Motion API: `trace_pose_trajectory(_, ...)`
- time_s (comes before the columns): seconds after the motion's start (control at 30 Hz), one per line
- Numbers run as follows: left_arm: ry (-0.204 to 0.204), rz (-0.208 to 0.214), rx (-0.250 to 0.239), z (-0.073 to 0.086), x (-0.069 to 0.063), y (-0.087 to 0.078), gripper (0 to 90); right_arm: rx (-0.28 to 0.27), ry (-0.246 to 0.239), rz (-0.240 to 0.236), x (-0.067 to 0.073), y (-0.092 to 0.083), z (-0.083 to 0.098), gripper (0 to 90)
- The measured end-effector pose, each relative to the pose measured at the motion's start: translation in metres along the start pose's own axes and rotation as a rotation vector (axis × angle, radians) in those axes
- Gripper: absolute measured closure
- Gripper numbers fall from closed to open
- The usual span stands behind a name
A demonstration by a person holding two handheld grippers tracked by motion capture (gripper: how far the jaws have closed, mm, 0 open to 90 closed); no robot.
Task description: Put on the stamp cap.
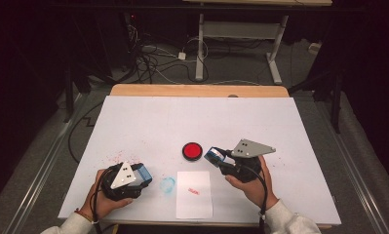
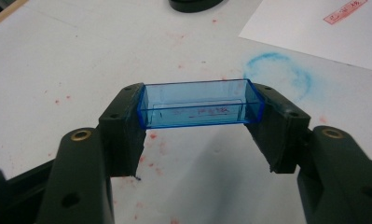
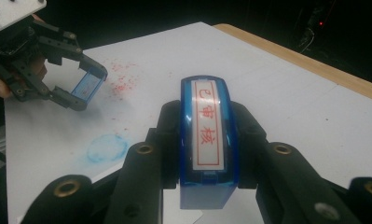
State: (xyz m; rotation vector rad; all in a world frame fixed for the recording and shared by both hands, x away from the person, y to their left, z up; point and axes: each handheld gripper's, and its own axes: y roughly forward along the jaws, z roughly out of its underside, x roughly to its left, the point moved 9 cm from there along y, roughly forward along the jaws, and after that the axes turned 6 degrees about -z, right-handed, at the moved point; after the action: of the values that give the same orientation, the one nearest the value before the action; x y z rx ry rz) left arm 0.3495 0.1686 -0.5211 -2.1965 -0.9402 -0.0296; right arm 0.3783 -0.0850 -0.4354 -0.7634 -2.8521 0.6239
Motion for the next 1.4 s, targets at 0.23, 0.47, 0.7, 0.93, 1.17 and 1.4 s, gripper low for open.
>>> trace_pose_trajectory(0.23, -0.002, 0.007, -0.012, -0.009, -0.005, 0.005, 39.0, 0.000, 0.003, 0.001, 0.000, 0.002, 0.000, 69.7)
trace_pose_trajectory(0.47, 0.021, 0.017, -0.017, -0.021, -0.013, 0.013, 39.0, -0.001, 0.002, 0.002, 0.003, 0.004, 0.000, 69.7)
trace_pose_trajectory(0.7, 0.037, 0.019, -0.024, -0.030, -0.018, 0.021, 39.0, -0.004, 0.004, 0.002, 0.005, 0.005, 0.000, 69.7)
trace_pose_trajectory(0.93, 0.038, 0.020, -0.040, -0.041, -0.023, 0.027, 39.0, -0.010, 0.016, 0.001, 0.007, 0.009, -0.001, 69.7)
trace_pose_trajectory(1.17, 0.044, 0.022, -0.047, -0.047, -0.028, 0.031, 39.0, -0.013, 0.013, -0.016, 0.016, 0.016, -0.004, 69.7)
trace_pose_trajectory(1.4, 0.025, 0.011, -0.056, -0.054, -0.027, 0.039, 39.0, -0.029, 0.042, -0.012, 0.015, 0.023, -0.006, 69.6)
